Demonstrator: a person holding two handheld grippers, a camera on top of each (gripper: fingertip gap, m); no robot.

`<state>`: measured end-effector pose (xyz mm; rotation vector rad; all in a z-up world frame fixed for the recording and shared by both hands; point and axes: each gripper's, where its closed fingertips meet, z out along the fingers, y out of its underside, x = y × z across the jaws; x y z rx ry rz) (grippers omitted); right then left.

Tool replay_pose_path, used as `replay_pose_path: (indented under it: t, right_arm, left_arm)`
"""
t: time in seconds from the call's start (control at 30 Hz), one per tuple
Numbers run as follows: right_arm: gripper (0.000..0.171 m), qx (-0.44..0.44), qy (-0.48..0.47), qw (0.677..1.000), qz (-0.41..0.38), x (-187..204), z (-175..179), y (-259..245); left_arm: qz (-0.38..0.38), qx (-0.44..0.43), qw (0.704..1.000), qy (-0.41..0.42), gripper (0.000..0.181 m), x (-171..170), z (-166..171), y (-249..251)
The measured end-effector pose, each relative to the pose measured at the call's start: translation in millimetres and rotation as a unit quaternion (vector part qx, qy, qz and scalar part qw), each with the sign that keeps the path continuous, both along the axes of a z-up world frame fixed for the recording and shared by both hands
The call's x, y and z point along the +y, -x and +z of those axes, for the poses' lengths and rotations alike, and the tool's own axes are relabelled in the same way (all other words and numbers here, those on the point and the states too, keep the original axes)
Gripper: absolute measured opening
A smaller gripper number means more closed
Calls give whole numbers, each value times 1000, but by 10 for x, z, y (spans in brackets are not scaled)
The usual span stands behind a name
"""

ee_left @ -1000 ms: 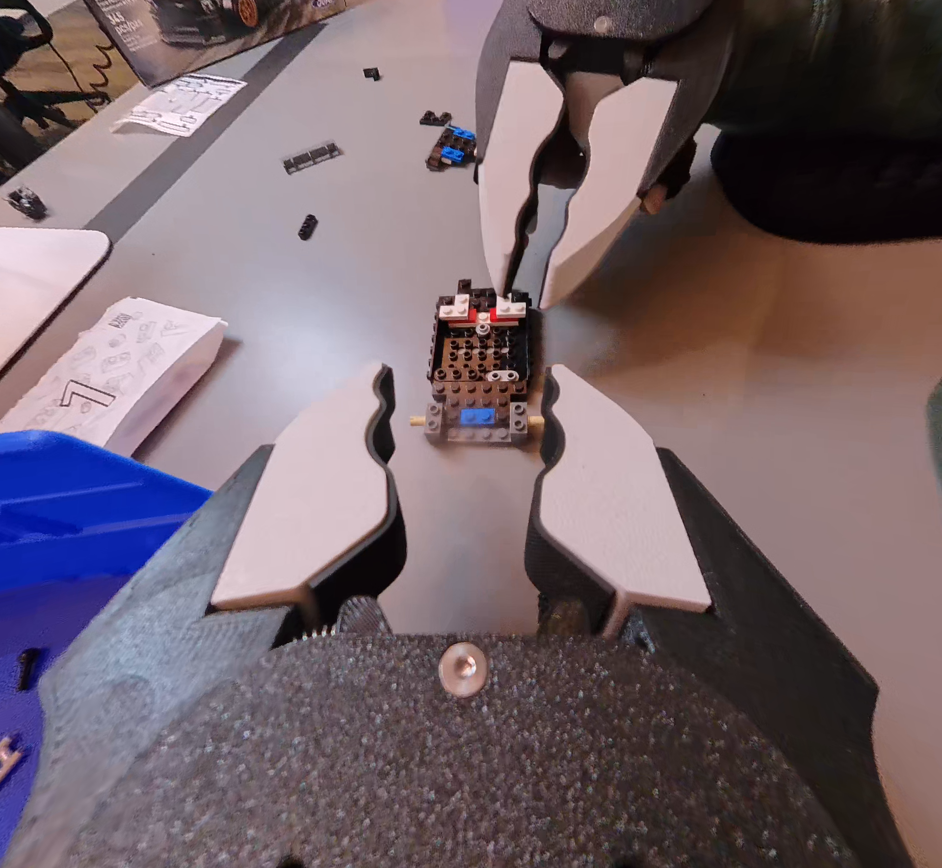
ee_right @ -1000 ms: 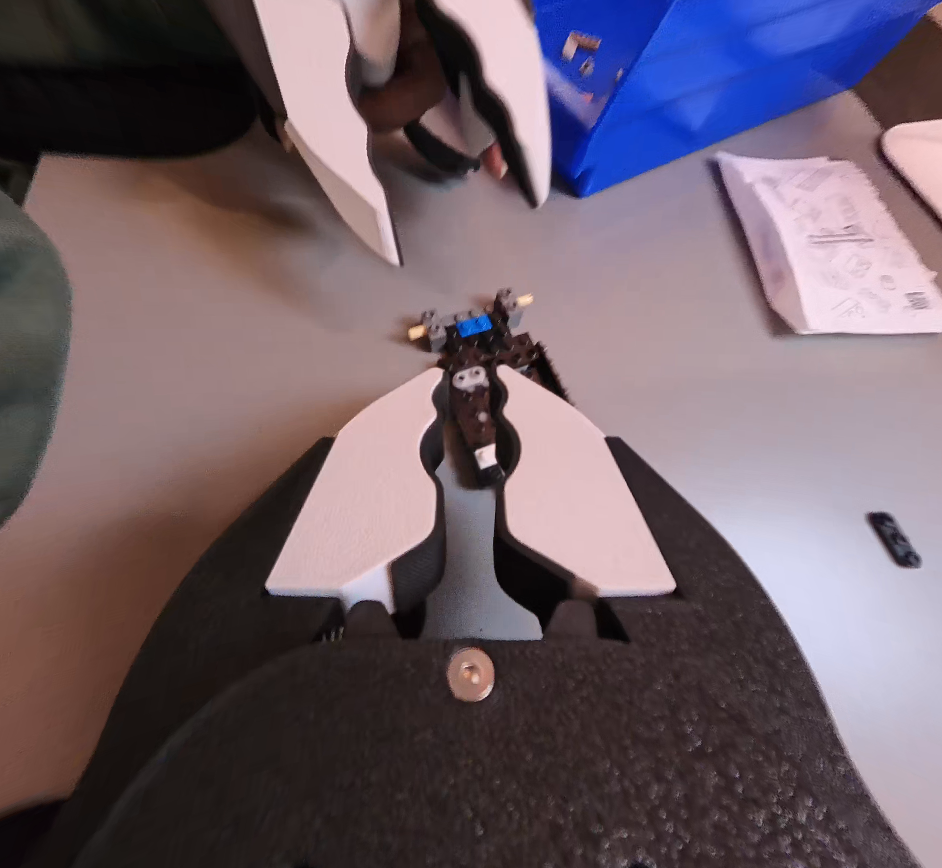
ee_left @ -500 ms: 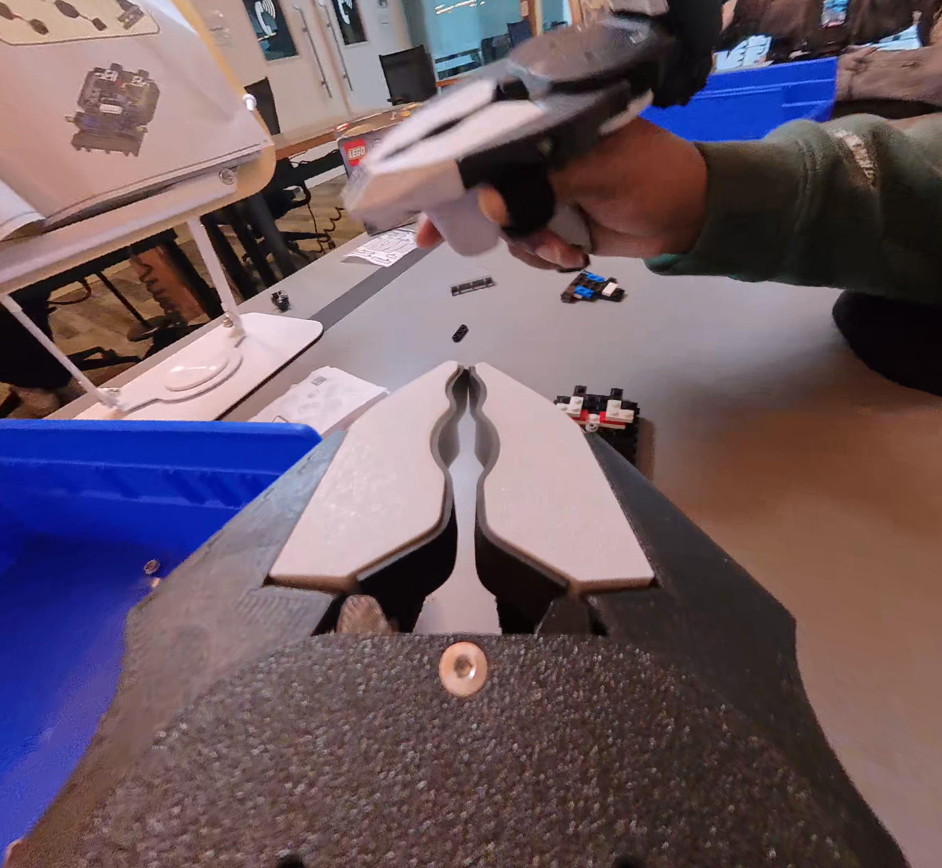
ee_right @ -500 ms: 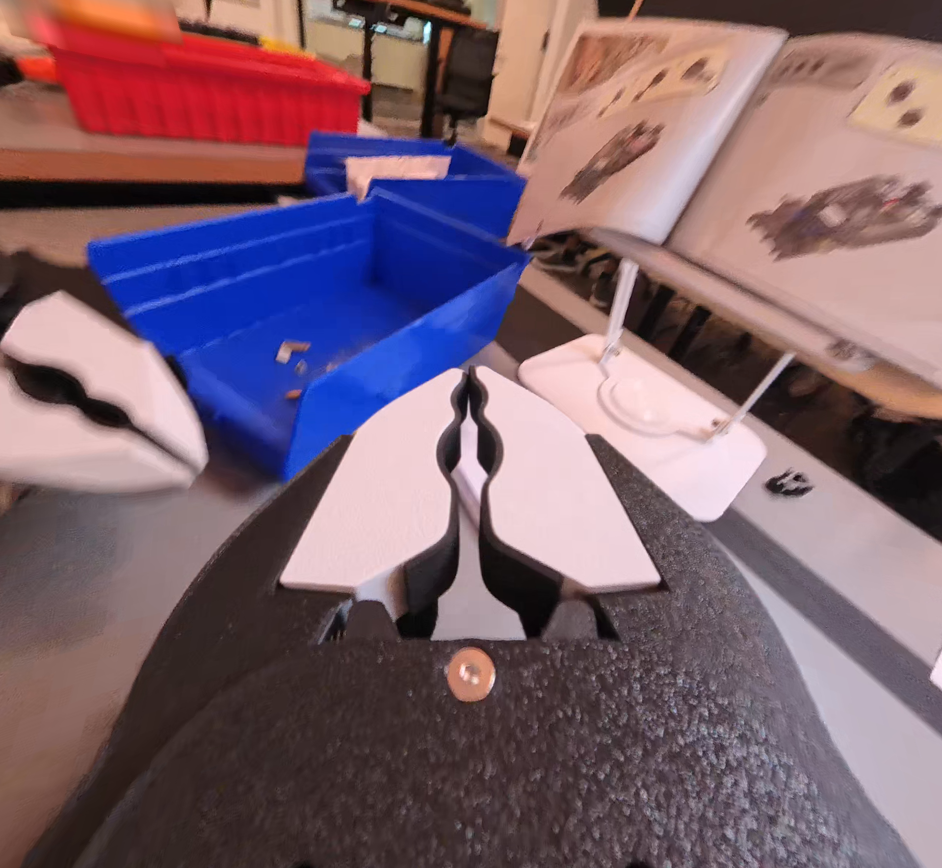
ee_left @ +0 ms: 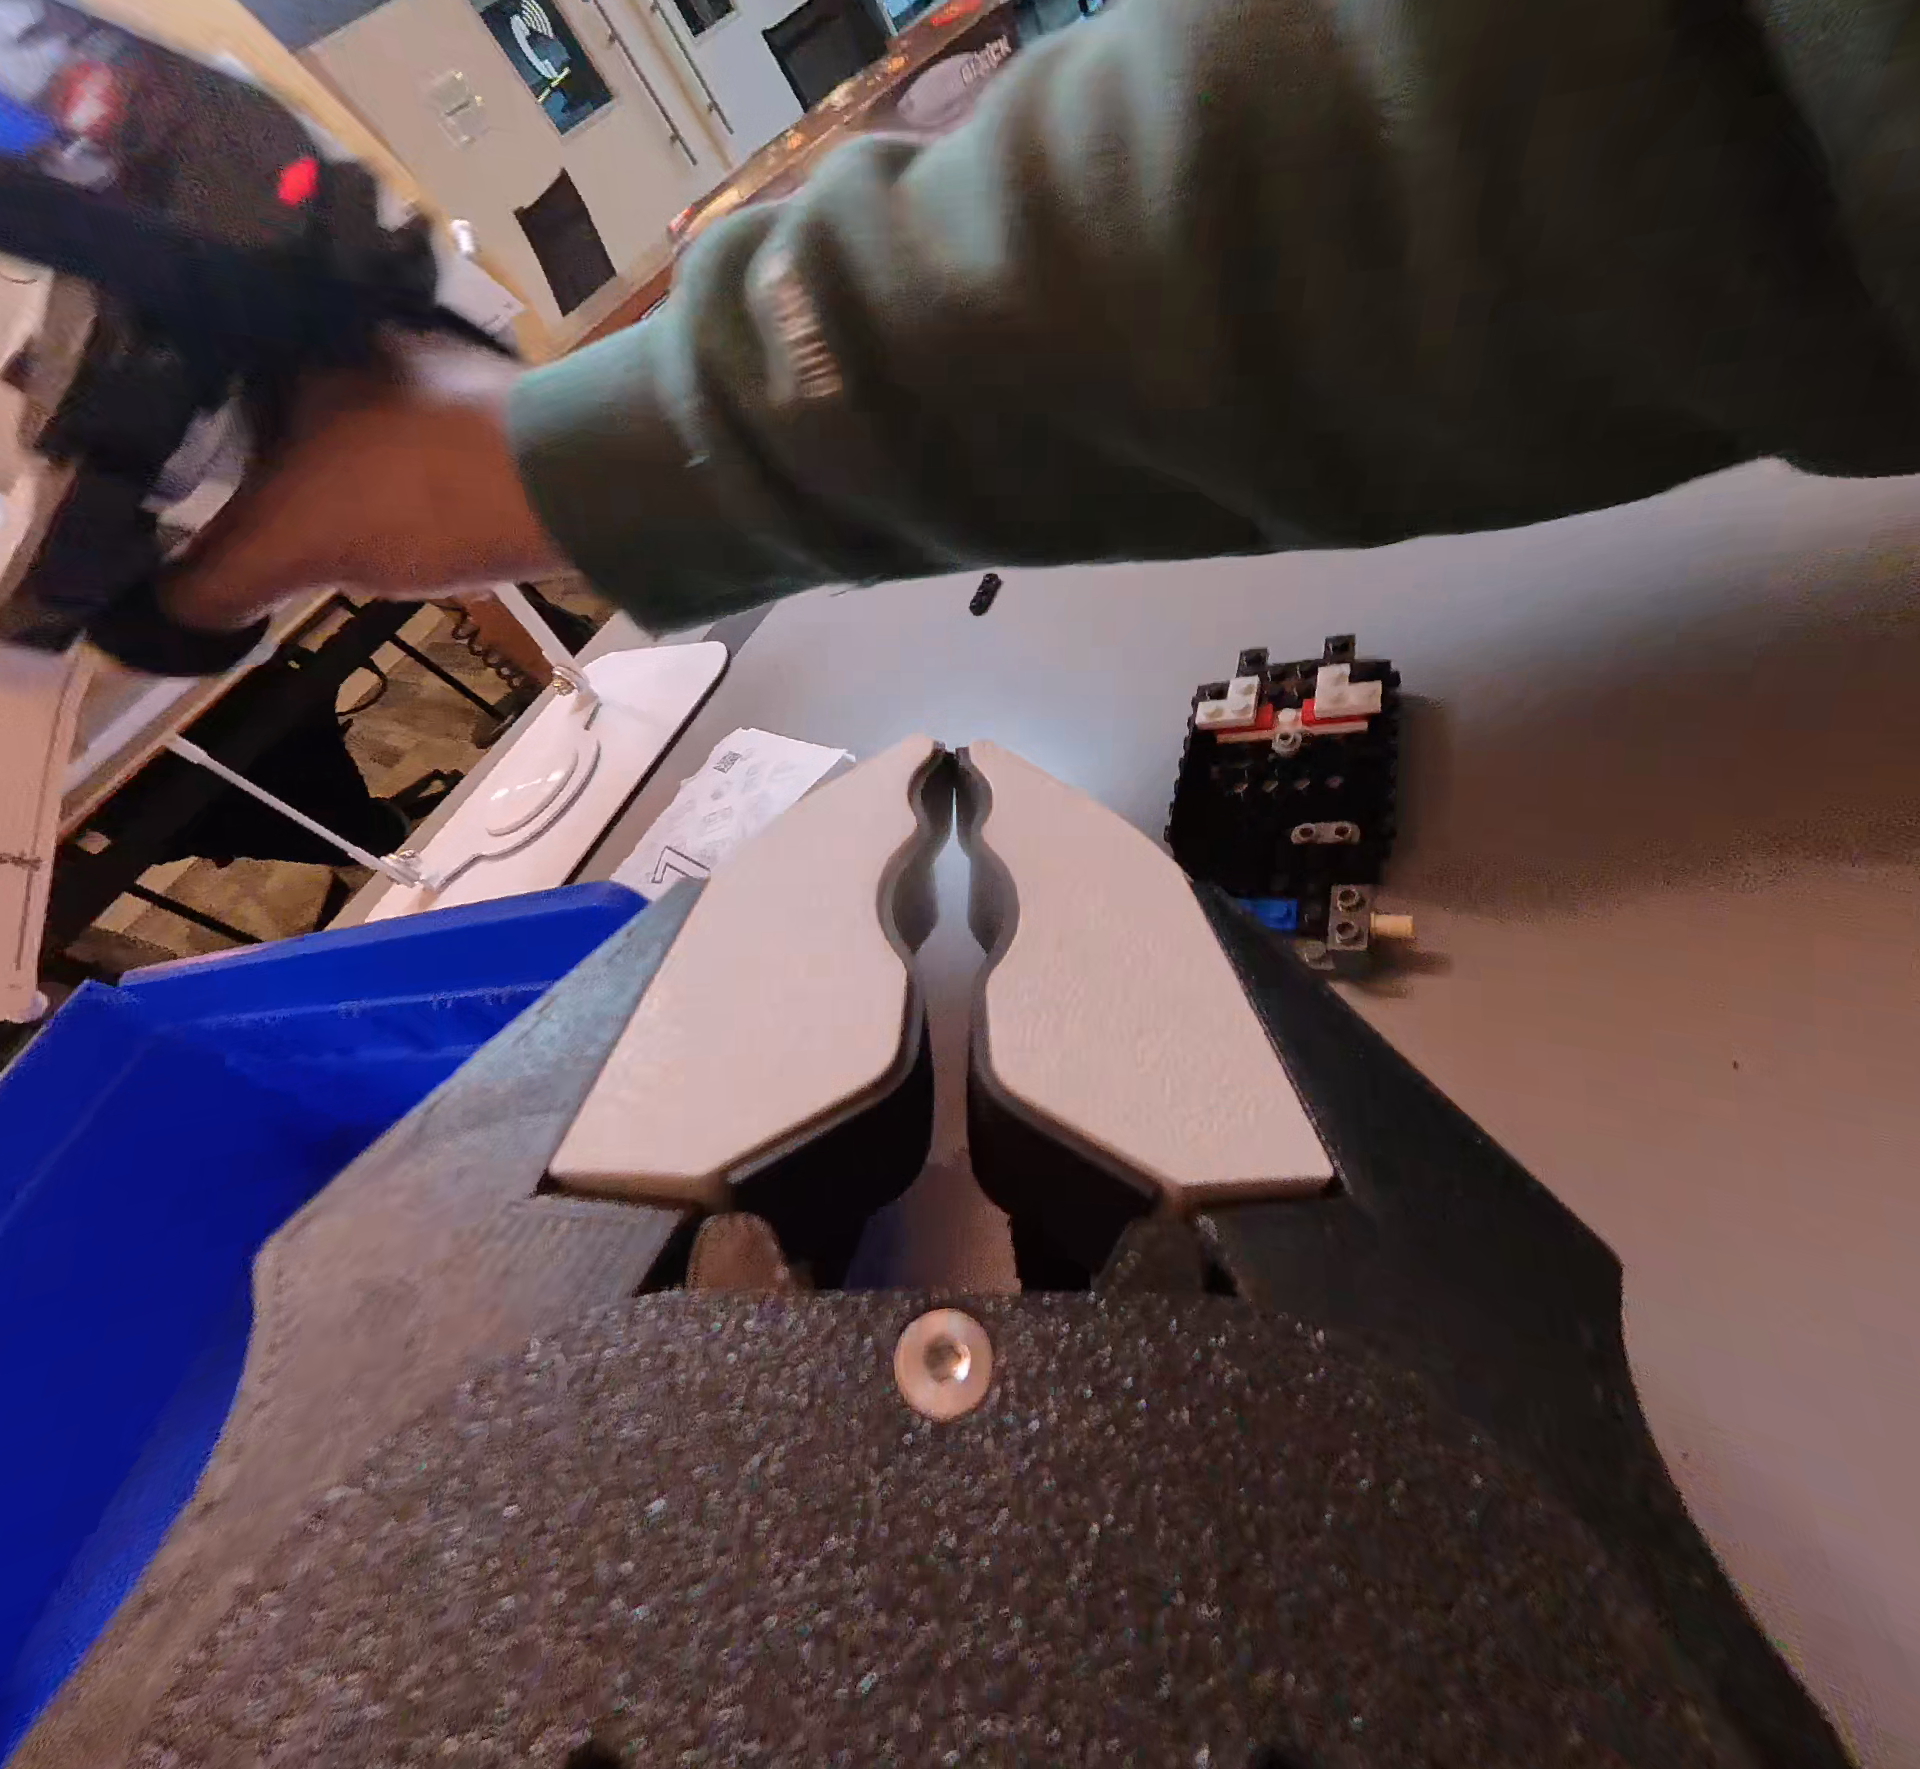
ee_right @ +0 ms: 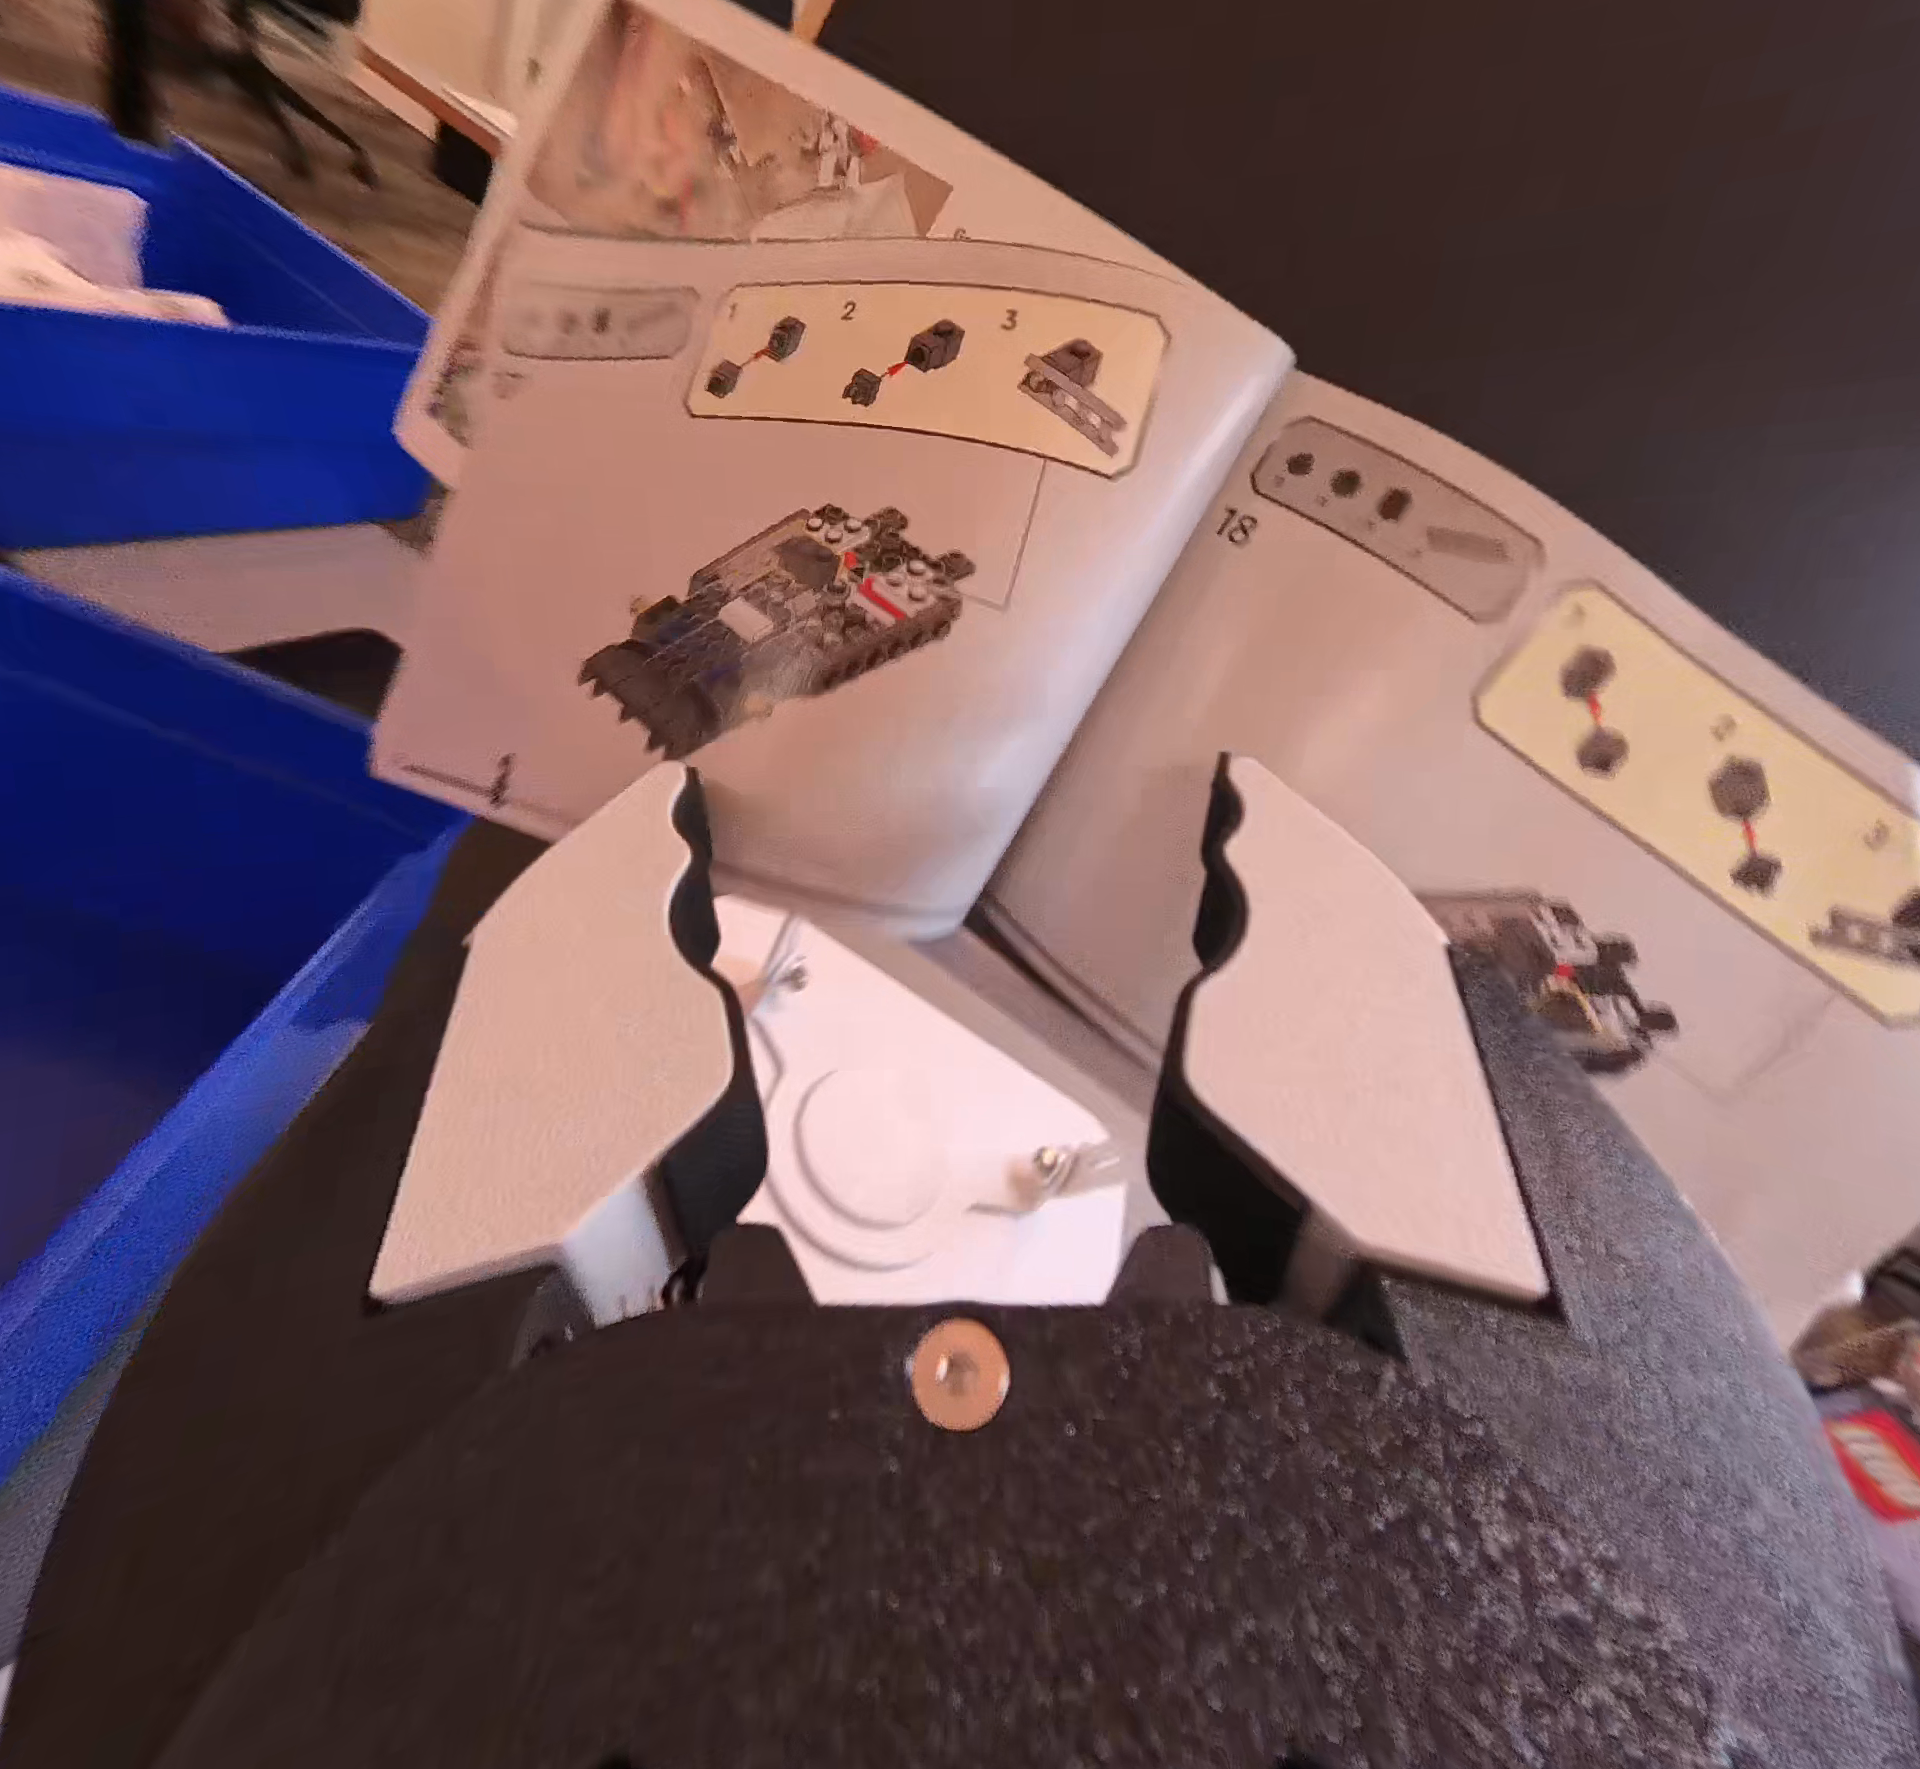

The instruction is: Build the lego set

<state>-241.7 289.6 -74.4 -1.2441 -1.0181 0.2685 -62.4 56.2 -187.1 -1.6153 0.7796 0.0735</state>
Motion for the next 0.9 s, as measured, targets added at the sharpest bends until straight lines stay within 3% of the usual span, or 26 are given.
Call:
replay_pose_path:
  t: [0.13, 0.3, 0.37, 0.7, 0.77, 0.9]
  right_arm:
    - [90, -31, -54, 997, -41, 201, -24, 245]
    - [55, 15, -48, 998, -35, 236, 54, 178]
    - [48, 29, -29, 999, -24, 253, 70, 112]
    - [56, 83, 28, 995, 42, 254, 146, -209]
    - [36, 93, 33, 992, 74, 191, 185, -225]
    - [20, 116, 62, 988, 81, 283, 216, -331]
  left_arm:
    - [-5, 29, 1000, 8, 0, 3, -104, -26]
    - [-11, 55, 998, 0, 0, -8, -117, -35]
    - [-14, 42, 999, 1, 0, -4, -99, -35]
    - [-5, -4, 1000, 30, 0, 59, -205, 13]
    - [-4, -4, 999, 34, 0, 73, -237, 14]
    - [-1, -17, 999, 29, 0, 74, -218, 11]
